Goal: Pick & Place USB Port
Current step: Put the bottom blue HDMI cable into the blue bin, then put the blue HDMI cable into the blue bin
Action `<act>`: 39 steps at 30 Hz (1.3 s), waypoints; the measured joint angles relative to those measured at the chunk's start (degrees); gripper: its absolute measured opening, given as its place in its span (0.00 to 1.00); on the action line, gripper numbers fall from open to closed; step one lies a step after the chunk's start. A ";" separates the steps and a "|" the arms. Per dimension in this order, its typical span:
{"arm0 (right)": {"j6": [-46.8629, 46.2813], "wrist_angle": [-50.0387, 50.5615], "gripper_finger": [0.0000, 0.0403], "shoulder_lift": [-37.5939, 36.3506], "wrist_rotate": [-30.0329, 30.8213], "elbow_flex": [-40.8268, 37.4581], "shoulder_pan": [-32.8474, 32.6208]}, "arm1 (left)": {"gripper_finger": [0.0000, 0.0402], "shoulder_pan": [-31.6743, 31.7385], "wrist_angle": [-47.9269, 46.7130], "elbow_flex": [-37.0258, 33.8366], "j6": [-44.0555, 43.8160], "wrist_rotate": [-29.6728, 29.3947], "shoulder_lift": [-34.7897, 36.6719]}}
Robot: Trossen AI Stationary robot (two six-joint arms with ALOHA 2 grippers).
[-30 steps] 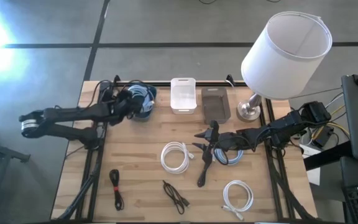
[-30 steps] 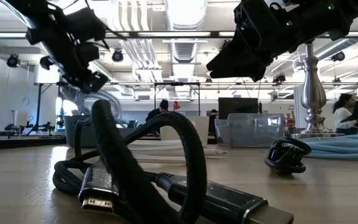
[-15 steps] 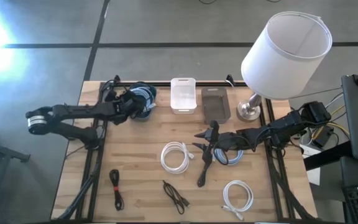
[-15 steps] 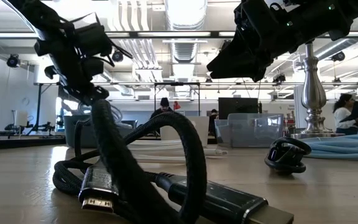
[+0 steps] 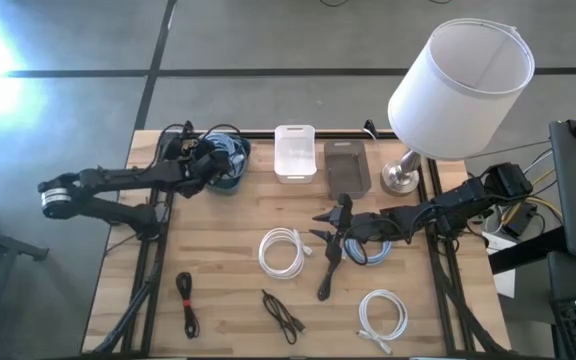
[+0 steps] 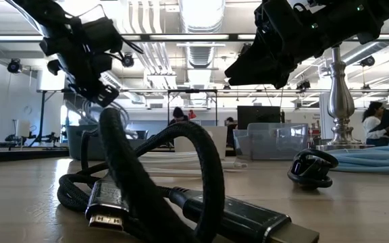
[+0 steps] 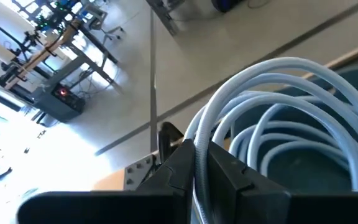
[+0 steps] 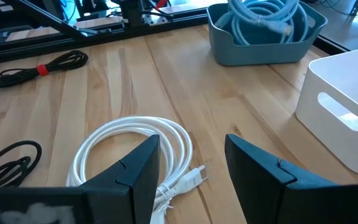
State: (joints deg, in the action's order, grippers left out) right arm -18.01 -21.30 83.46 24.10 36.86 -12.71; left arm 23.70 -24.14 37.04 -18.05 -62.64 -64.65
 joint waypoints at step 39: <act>-10.65 9.03 0.47 -1.01 -0.04 0.01 -0.15 | 0.36 1.05 -5.49 6.17 7.97 15.27 -2.21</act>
State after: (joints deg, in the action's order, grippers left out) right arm -28.66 -12.27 82.45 24.05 36.87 -12.86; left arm 24.75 -29.63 43.21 -10.09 -47.38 -66.85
